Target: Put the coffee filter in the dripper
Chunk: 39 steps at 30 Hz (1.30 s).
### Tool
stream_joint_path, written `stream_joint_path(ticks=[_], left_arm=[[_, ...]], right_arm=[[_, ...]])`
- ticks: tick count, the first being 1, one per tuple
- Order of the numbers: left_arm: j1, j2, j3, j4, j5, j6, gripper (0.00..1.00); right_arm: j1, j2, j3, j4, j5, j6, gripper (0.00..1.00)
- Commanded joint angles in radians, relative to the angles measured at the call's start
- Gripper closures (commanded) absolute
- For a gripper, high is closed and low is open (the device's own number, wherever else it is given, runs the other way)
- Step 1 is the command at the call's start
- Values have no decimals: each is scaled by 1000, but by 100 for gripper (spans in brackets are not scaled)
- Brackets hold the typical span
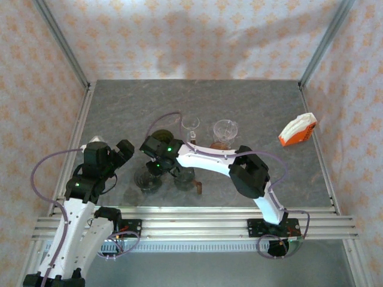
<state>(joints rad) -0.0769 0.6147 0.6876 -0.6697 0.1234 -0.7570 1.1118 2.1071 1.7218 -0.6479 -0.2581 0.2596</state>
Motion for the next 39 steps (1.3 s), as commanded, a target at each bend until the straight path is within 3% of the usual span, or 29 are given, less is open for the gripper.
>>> stream_joint_path(ticks=[1,5,15,26,39], left_arm=[[-2,-7,36,-28,-10,24,0],[-2,-10,43,-32,-13,29,0],[-2,-20,68,-38,-31,20,0],[-2,-57,90,-47,-57,3,0],[-2,-41,44,-13,-16,-3,0]], right_arm=[[3,-14,20,20,-39,7,90],[3,-40,0,40,-43,15,100],[3,-191,-60,83,-42,41,100],[3,-435,-122,-66,36,85,100],[-105,-568,-254,-199,-32,111,100]])
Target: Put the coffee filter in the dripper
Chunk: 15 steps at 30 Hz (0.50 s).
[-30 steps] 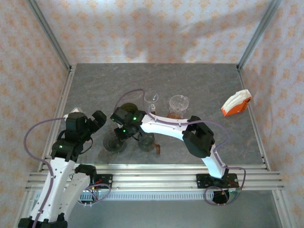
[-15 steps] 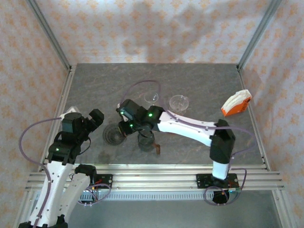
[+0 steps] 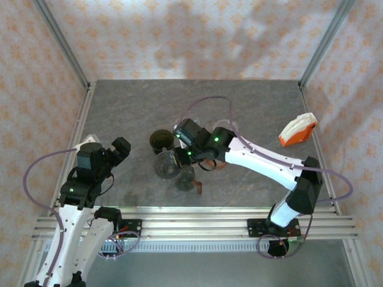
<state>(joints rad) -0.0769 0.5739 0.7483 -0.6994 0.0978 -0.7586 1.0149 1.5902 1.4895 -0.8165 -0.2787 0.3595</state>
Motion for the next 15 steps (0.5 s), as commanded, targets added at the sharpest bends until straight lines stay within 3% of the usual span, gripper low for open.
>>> stream_joint_path(ticks=[1,15], left_arm=[[-2,-1,-20,19,11,-3,0],[-2,4,-35,34,23,-5,0]], right_arm=[[-12,-56,-32,-29,-11,11,100],[-70,-103,-137,28,-22,37,100]])
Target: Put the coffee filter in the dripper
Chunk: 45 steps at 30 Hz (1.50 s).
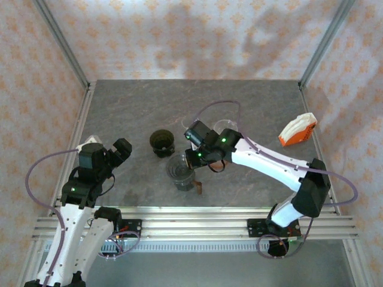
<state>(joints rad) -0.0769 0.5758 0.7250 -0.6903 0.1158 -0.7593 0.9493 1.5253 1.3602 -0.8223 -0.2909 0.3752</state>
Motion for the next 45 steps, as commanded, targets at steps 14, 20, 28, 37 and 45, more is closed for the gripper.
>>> stream_joint_path(ticks=[14,20,28,37,45], left_arm=[[-2,9,-23,33,13,-6,0],[-3,13,-21,39,19,-8,0],[-1,18,-26,41,27,-11,0],[-4,27,-47,99,97,5,1],[-144,80,-160,235,123,-91,1]], right_arm=[[-21,-60,-69,73,-19,50,100],[-23,-66,-82,72,-14,60,99],[-24,-82,-102,85,-8,83,61],[-27,-174,-107,42,210,116,30],[-298,-336,-240,77,319,163,29]])
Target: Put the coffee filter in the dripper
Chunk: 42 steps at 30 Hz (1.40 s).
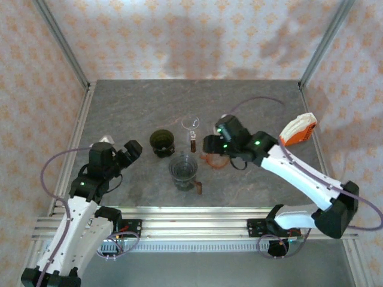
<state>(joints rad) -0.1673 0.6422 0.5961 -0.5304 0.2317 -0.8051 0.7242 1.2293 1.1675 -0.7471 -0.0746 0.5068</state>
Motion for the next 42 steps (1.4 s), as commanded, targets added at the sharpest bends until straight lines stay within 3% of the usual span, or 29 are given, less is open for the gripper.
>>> stream_joint_path(ticks=[1,5,13,17,27,42], left_arm=[[-81,24,-40,83,-14,-52,1],[-126,71,-62,133,-21,-68,1],[-127,99,-97,182,-4,-61,1],[-127,101,-105,187,-4,-44,1],[-127,96,-111,195,11,5,1],[-127,114,-142,218,-15,28,0]], right_arm=[[-114,-74,-63,10,123,33,29],[-296,-123,-103,72,181,22,29],[-692,58,-79,105,71,10,25],[-856,142,-132,176,-41,40,33],[-902,272,-34,127,96,-32,51],[-969,401,115,22,147,-86,59]])
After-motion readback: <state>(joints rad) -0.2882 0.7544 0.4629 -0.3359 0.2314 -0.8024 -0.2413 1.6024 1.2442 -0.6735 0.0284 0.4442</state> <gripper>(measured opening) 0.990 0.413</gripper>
